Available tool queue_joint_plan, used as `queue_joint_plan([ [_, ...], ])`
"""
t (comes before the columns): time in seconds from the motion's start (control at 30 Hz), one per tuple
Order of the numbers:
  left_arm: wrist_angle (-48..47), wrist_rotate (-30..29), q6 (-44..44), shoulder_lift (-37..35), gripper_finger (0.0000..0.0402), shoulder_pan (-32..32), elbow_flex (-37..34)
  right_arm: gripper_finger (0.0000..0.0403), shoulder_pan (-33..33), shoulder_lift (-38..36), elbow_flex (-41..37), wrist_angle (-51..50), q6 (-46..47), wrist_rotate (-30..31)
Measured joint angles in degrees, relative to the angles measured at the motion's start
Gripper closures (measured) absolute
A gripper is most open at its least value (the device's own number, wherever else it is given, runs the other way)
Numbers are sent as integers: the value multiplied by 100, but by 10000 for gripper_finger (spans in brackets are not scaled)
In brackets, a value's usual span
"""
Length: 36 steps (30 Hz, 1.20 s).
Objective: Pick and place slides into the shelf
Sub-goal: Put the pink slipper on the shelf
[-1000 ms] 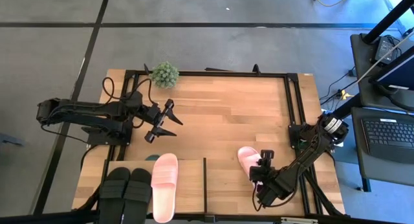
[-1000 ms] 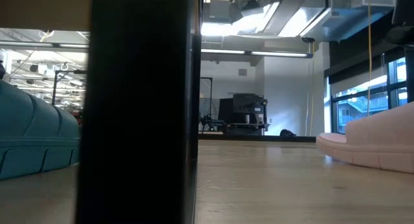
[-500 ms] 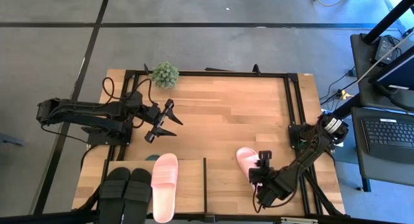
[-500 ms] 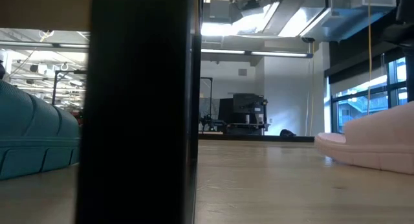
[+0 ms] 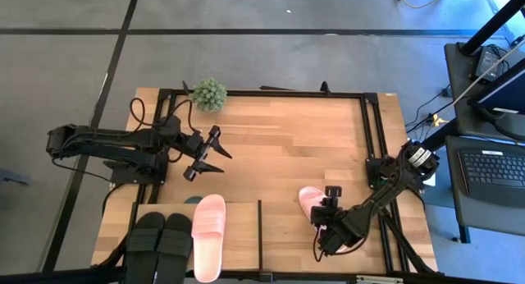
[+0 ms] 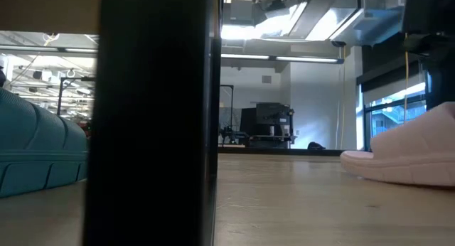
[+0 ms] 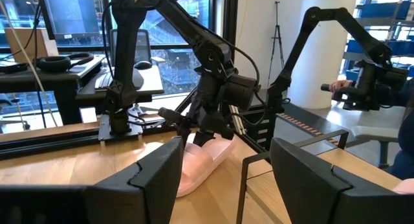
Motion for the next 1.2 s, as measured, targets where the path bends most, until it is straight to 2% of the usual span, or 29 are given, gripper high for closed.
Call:
queue_joint_plan([
  [0.1, 0, 0, 0, 0, 178, 0, 0, 304, -70, 0, 0, -4, -20, 14],
  [0.3, 0, 0, -4, 0, 178, 0, 0, 386, -90, 0, 0, -26, -31, 44],
  [0.43, 5, 0, -42, 0, 178, -2, 0, 388, -87, 0, 0, -126, 26, 256],
  [0.5, 98, -113, -499, 0, 178, -2, 0, 391, -87, 0, 35, -412, 109, 344],
  [0.63, 63, -914, -2051, 0, 178, 87, 141, 391, -90, 0, 181, -1616, 250, 515],
  [0.8, -383, -590, -3227, 34, 178, 482, 590, 391, -161, 0, 614, -3120, 151, 1332],
  [0.87, -512, -603, -3725, 112, 178, 600, 744, 391, -261, 0, 838, -3216, -249, 1783],
  [1.03, -837, -609, -4764, 486, 178, 887, 1137, 391, -638, 9, 1553, -3153, -2063, 2842],
  [1.2, -1268, -581, -4992, 1084, 178, 1023, 1340, 391, -1074, 24, 2415, -3101, -3185, 3523],
])
